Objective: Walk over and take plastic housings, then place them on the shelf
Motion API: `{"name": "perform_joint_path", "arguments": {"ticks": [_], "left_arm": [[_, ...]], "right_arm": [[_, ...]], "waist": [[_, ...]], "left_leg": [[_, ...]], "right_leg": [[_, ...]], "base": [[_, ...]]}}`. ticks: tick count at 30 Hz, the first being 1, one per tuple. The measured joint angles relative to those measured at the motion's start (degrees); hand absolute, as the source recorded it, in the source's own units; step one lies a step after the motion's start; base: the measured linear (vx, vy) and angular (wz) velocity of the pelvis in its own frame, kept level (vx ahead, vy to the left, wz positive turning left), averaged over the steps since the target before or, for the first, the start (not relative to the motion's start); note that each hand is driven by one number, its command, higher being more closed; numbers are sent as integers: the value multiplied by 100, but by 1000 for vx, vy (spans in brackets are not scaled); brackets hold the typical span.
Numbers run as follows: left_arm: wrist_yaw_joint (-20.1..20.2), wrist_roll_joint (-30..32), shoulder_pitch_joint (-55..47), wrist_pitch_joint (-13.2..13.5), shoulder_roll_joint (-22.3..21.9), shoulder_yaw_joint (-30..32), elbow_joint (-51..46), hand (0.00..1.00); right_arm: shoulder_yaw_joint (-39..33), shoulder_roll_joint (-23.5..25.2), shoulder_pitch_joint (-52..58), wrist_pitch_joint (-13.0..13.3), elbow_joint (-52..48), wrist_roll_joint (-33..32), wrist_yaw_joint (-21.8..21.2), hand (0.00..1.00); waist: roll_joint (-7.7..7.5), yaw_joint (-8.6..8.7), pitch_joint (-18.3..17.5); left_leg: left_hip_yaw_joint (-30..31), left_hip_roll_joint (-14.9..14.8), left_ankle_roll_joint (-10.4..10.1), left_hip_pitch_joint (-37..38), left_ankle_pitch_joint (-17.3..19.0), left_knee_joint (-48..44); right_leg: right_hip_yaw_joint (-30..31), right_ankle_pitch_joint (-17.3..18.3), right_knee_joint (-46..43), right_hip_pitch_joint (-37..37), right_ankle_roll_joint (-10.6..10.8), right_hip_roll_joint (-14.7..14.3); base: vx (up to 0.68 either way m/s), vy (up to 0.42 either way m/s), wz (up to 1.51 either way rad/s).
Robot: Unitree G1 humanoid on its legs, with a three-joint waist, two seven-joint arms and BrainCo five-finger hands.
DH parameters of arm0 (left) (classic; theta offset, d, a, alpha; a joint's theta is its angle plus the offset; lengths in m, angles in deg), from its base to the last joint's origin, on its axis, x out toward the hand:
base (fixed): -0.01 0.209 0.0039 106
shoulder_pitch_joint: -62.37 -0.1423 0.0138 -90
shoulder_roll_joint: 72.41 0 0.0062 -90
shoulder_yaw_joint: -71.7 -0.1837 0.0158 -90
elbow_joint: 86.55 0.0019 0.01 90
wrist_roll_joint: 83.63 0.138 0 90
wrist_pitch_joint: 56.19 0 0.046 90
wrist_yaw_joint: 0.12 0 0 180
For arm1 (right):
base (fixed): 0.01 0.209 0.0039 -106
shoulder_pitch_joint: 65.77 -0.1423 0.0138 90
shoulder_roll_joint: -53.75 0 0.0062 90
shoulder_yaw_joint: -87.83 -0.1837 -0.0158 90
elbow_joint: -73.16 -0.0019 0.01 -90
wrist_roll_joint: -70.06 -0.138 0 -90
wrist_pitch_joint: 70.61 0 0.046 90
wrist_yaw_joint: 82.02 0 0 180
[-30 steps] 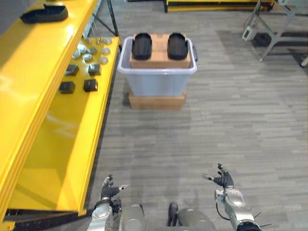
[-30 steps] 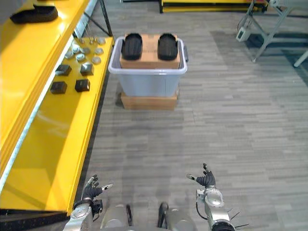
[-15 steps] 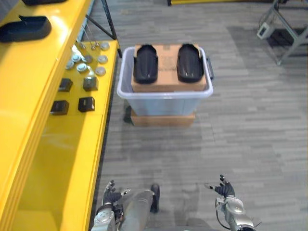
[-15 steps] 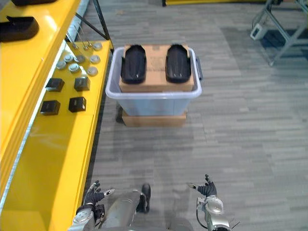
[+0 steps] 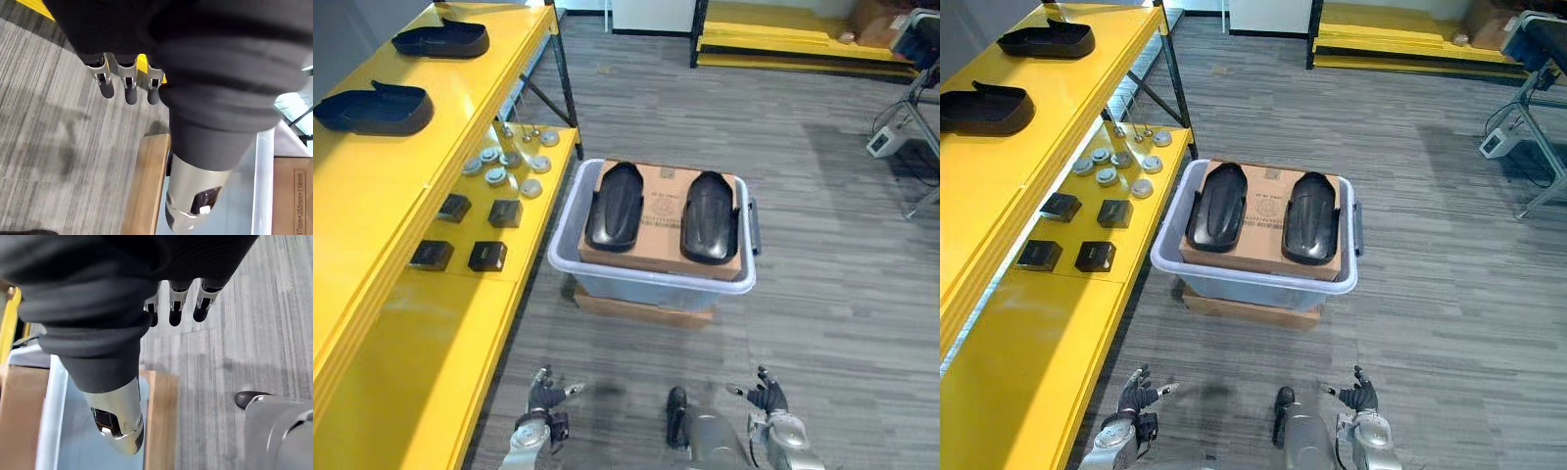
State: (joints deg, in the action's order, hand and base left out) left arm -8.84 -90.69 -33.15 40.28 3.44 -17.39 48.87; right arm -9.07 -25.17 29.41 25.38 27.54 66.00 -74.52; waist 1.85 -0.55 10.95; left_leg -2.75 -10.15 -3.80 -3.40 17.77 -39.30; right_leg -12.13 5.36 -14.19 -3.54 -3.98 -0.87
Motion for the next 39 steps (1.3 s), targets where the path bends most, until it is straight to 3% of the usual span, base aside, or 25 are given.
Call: {"name": "perform_joint_path", "arguments": {"ticks": [2, 4, 5, 9, 14, 21, 24, 27, 32, 39], "left_arm": [[1, 0, -13, 1, -90, 0, -14, 0], [-4, -2, -50, -2, -73, 2, 4, 0], [-6, -4, -75, -2, -70, -2, 25, 0], [-7, -1, -40, -5, 112, -24, 142, 0], [-11, 2, -51, -5, 197, -24, 249, 0], [-10, 11, -168, -10, 325, -23, 266, 0], [-5, 60, -256, -11, 351, -23, 257, 0], [3, 112, -254, -11, 353, -23, 219, 0], [113, 175, -422, -7, 382, -29, 185, 0], [125, 321, -567, 2, 420, -58, 188, 0]], "right_arm": [[-9, -18, -42, 15, -39, -5, 1, 0], [-32, -25, -71, 13, -18, -12, 6, 0], [-33, -78, -63, 14, -9, -12, 5, 0], [-36, 56, 96, -1, 92, -16, 7, 0], [-255, 48, 165, -3, 204, -91, 111, 0], [-837, -1, 352, -5, 108, -243, 256, 0], [-1075, -51, 511, -28, -635, -258, 303, 0], [-1174, -229, 789, -39, -2003, -221, 449, 0], [-1401, -636, 469, 2, -3491, 124, 654, 0], [-774, -971, -388, 23, -3847, 1114, 731, 0]], "waist": [[48, -52, -29], [111, -44, -60], [207, -46, -76], [12, -53, -193], [-9, -39, -238], [-114, -33, -315], [-137, -19, -340], [-161, 2, -363], [-174, -1, -381], [-169, -36, -391]], "left_leg": [[-31, 43, 19, -255, 11, 511], [189, 158, -90, -330, -123, 1542], [274, 163, -158, -324, -854, 2004], [71, 383, -29, -112, -908, 2335], [-185, 544, 95, 141, -1023, 2752], [-388, 615, 105, 324, -1070, 3076], [-519, 633, 106, 409, -1070, 3202], [-536, 669, 149, 427, -1097, 3324], [-539, 754, 220, 425, -1144, 3459], [-430, 829, 304, 318, -1203, 3493]], "right_leg": [[109, -4, 137, 129, 6, 9], [252, -1, 161, 177, 52, 29], [339, 46, 162, 210, 171, -36], [556, 54, 251, 220, 383, 189], [777, -6, 403, 232, 525, 302], [990, -70, 576, 232, 580, 302], [1115, -94, 644, 227, 614, 307], [1149, -116, 716, 211, 649, 340], [1163, -169, 858, 209, 698, 394], [1062, -278, 1069, 236, 700, 444]], "base": [[222, -11, -22], [196, 91, -36], [116, 114, -41], [104, 127, -17], [37, 74, -20], [30, 21, -17], [25, 23, -21], [15, 12, -4], [9, 16, 0], [1, 9, 6]]}}
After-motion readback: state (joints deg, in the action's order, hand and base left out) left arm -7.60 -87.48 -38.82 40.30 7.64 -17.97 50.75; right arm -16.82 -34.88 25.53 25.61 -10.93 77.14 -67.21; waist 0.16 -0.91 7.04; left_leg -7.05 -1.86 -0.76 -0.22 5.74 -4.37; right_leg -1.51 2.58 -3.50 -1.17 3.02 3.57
